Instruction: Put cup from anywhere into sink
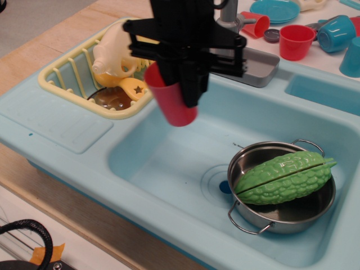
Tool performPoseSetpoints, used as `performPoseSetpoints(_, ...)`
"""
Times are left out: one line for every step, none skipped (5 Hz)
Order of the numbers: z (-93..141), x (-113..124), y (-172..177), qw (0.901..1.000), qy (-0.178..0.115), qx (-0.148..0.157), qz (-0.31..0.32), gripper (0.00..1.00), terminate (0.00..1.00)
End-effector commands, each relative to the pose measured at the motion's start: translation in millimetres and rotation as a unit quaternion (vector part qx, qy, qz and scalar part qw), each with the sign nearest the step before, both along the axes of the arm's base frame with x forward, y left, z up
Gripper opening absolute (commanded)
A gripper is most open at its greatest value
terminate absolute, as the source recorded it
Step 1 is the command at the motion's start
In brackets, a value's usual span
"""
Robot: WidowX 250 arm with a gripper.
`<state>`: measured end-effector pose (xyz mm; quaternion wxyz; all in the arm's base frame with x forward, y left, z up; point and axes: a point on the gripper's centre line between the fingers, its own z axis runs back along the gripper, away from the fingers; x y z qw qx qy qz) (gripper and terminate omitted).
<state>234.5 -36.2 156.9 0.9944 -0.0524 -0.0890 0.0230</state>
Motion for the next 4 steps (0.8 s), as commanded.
performPoseSetpoints(4.0,14.3,-7.8,0.9995,-0.017,-0.009,-0.025,1.00,0.00)
performPoseSetpoints(4.0,14.3,-7.8,0.9995,-0.017,-0.009,-0.025,1.00,0.00)
performPoseSetpoints(4.0,14.3,-7.8,0.9995,-0.017,-0.009,-0.025,1.00,0.00)
performPoseSetpoints(4.0,14.3,-7.8,0.9995,-0.017,-0.009,-0.025,1.00,1.00)
